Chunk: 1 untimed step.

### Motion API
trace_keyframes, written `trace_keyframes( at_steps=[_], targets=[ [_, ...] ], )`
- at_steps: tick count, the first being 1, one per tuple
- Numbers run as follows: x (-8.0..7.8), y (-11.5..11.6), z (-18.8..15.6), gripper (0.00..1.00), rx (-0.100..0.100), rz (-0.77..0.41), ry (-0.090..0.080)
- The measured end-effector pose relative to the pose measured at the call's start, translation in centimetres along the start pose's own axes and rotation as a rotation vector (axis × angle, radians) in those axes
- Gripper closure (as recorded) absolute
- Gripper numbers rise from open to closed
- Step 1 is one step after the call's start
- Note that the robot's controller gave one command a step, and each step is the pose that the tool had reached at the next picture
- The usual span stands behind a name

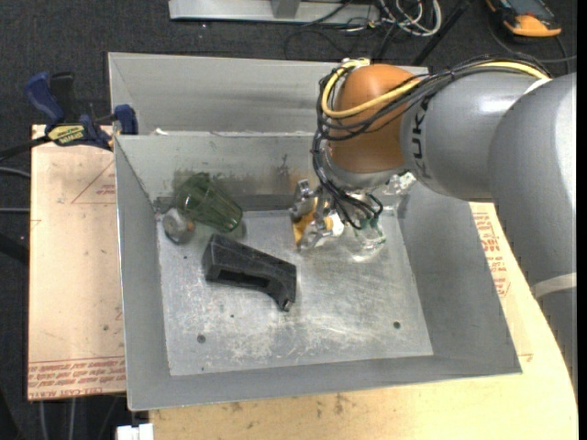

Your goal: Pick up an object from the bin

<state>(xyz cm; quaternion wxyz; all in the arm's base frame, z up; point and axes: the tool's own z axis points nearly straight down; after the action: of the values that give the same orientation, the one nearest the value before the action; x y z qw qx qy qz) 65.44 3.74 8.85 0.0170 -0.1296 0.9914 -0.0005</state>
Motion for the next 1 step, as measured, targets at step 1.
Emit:
trace_keyframes(
  at_steps=[1],
  targets=[
    [0.81, 0.22, -4.47, 1.00, -0.007, 0.006, 0.035]
  ],
)
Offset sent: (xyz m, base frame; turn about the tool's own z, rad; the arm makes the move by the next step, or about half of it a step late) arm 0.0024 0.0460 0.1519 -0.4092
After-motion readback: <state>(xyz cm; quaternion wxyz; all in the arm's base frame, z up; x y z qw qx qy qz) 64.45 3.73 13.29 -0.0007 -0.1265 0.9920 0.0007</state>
